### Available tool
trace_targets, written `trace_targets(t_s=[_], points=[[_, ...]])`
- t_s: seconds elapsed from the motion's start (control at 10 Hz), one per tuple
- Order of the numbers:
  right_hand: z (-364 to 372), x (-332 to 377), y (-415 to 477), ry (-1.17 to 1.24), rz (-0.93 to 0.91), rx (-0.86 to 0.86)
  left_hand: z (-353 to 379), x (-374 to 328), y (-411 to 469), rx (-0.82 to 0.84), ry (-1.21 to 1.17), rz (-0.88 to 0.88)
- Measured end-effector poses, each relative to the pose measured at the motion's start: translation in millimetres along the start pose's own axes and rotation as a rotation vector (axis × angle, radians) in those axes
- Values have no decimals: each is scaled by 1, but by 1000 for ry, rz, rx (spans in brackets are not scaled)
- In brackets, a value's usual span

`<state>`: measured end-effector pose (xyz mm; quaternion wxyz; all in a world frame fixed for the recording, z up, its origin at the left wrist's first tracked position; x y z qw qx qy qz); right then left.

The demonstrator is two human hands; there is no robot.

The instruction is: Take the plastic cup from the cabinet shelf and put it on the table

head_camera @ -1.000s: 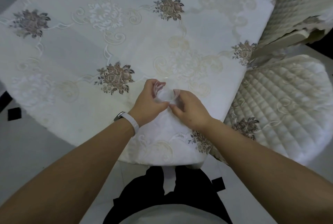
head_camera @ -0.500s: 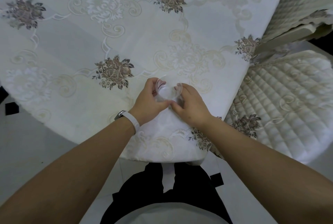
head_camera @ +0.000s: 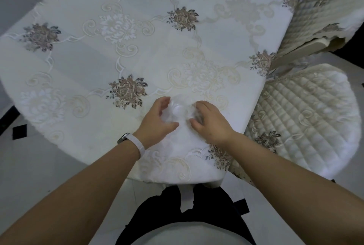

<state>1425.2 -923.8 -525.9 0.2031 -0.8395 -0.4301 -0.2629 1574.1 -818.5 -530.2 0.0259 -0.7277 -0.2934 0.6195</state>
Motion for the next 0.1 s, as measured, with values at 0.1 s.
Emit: trace_targets(t_s=[0.1], points=[[-11, 2, -5, -61, 40, 22, -11, -8, -12, -26, 97, -10]])
Point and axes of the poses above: each hand's wrist, its own y-axis towards the middle knuckle, its own z-axis out of the palm, x = y × z, the point moved 6 cm from there along y, towards the middle knuckle, and after that the axes turned 5 degrees about -z, right-handed, at the moved point
